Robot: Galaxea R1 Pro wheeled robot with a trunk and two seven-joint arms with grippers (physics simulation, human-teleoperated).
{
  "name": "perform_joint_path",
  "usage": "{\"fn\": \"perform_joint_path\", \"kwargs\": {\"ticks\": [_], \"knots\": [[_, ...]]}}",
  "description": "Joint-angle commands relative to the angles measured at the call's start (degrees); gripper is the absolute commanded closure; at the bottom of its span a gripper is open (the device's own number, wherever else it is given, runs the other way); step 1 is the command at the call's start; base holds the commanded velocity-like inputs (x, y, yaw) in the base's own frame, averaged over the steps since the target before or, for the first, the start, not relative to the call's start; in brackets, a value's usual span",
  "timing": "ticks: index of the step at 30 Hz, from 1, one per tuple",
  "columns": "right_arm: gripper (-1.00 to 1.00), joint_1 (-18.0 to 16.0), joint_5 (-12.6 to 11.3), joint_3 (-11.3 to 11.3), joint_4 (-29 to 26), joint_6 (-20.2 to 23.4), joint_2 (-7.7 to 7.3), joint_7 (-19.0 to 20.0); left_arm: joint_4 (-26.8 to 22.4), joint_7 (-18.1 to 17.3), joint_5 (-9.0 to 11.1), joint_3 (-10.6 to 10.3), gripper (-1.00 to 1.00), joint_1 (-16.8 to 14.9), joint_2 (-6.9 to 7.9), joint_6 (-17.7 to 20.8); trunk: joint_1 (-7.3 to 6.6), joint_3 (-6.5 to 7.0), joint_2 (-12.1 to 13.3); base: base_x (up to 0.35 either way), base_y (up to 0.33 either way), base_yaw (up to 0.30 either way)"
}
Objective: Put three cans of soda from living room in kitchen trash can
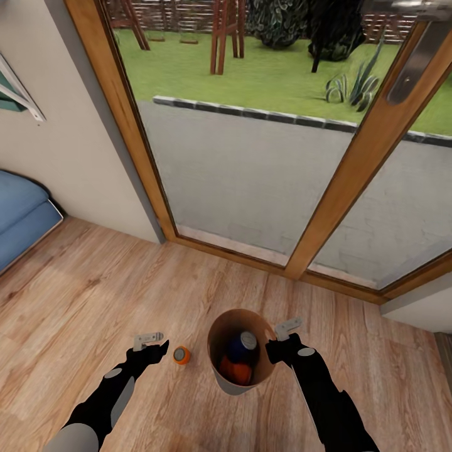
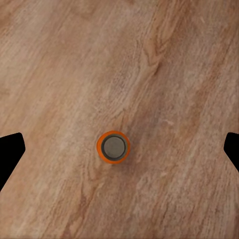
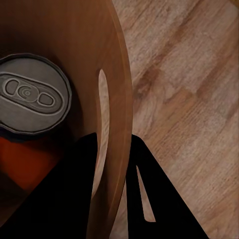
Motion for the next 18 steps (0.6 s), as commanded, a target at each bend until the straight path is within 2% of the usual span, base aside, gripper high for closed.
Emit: {"fn": "perform_joint_path", "kwargs": {"ticks": [1,18], "knots": [[1.0,-0.01,-0.88,0.03,0.0,0.12,0.01,0.21,0.0,0.0,0.0,0.0,-1.0,0.0,0.0,0.0,0.0,0.0,0.0,0.0,0.0,0.0],[1.0,-0.01,-0.97,0.03,0.02,0.12,0.01,0.21,-0.01,0.0,-0.03,0.0,-1.0,0.0,-0.33,0.08,0.22,-0.18,-0.4,0.0,0.0,0.0]]}}
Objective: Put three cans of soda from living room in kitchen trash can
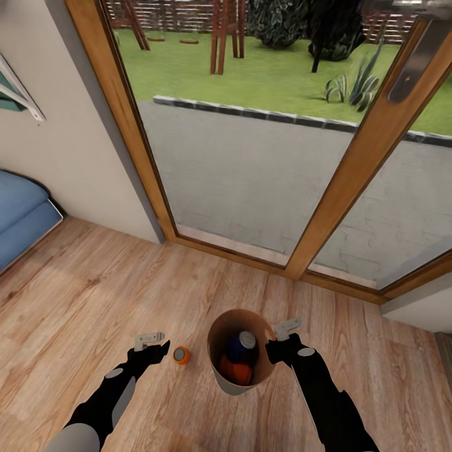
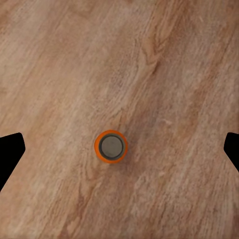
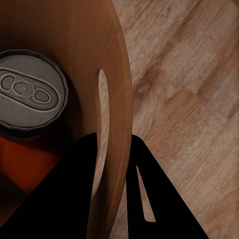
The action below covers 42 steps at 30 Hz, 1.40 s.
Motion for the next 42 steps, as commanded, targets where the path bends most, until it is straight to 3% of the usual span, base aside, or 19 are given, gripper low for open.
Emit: {"fn": "perform_joint_path", "kwargs": {"ticks": [1,23,31,37,42], "knots": [[1.0,-0.01,-0.73,0.02,-0.01,0.12,0.01,0.2,0.03,0.0,0.02,0.0,-1.0,0.0,0.04,0.0,0.22,-0.18,-0.42,0.0,0.0,0.0],[1.0,0.0,-0.5,0.23,-0.61,1.27,0.05,0.71,0.09,0.0,-0.04,-0.03,-1.0,0.0,0.07,-0.02,5.06,-4.13,-9.24,0.0,0.0,0.0],[1.0,-0.01,-0.8,0.52,-6.11,10.05,0.06,1.0,0.04,0.0,-0.05,-0.13,-1.0,0.0,0.12,-0.02,6.81,-5.57,-12.45,0.0,0.0,0.0],[1.0,-0.01,-1.02,3.81,-10.07,16.0,0.16,1.13,0.04,0.0,-0.04,-0.17,-1.0,0.0,0.15,-0.05,8.13,-6.65,-14.86,0.0,0.0,0.0],[1.0,-0.01,-1.21,4.63,-16.11,21.88,0.16,1.21,0.04,0.0,-0.01,-0.17,-1.0,0.0,0.15,-0.07,9.23,-7.54,-16.86,0.0,0.0,0.0]]}}
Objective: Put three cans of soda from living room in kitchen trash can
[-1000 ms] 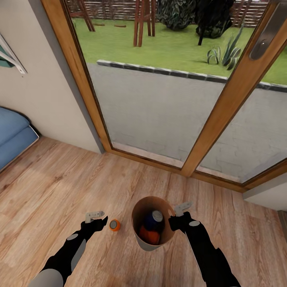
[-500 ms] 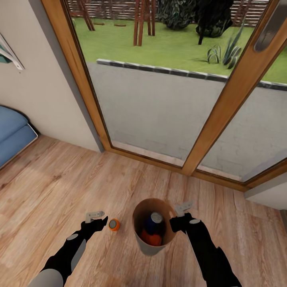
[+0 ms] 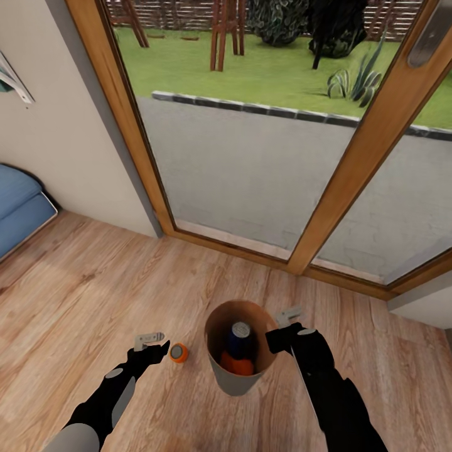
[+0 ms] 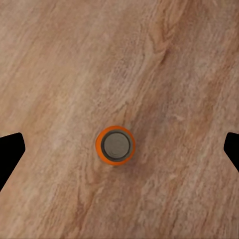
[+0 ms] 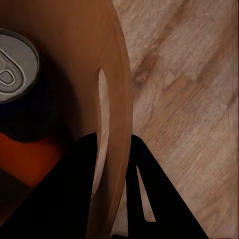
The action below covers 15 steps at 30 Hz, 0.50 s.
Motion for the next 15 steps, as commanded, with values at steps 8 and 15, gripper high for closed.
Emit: {"fn": "perform_joint_path", "kwargs": {"ticks": [8,15], "knots": [[1.0,0.01,-1.71,0.13,-5.3,5.19,0.07,0.2,0.03,0.0,0.01,0.02,-1.0,0.0,-0.08,-0.02,1.76,-1.44,-3.22,0.0,0.0,0.0],[1.0,0.01,-1.71,-0.08,-6.04,4.56,0.12,0.18,0.05,0.0,0.05,0.08,-1.0,0.0,-0.09,-0.02,3.3,-2.7,-6.03,0.0,0.0,0.0]]}}
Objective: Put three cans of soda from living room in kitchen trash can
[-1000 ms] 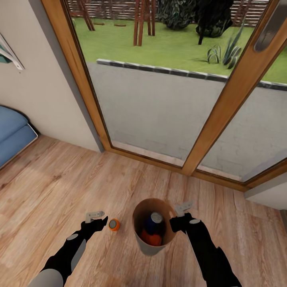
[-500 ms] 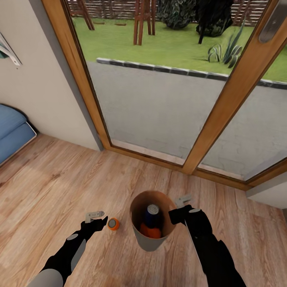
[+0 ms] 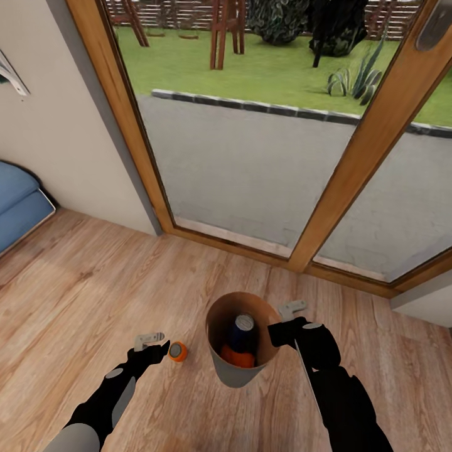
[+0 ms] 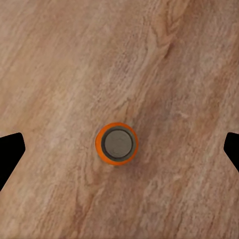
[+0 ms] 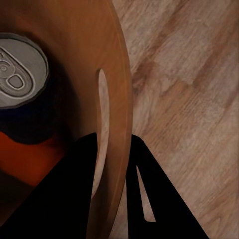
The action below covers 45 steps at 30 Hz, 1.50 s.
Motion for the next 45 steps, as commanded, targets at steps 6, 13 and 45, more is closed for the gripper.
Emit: {"fn": "perform_joint_path", "kwargs": {"ticks": [6,13,45], "knots": [[1.0,-0.01,-1.13,-0.23,-0.03,-4.27,-0.14,0.17,-0.01,-0.02,0.0,0.0,-1.0,0.0,0.0,0.0,1.32,-1.08,-2.42,0.0,0.0,0.0],[1.0,-0.01,-1.13,-0.69,-0.28,-7.89,-0.07,0.1,0.0,-0.02,0.0,0.0,-1.0,0.0,0.0,0.0,2.86,-2.34,-5.23,0.0,0.0,0.0],[1.0,-0.01,-1.13,-0.71,-0.28,-8.07,-0.08,0.25,0.0,-0.07,0.0,0.0,-1.0,0.0,-0.09,0.0,9.89,-8.08,-18.07,0.0,0.0,0.0]]}}
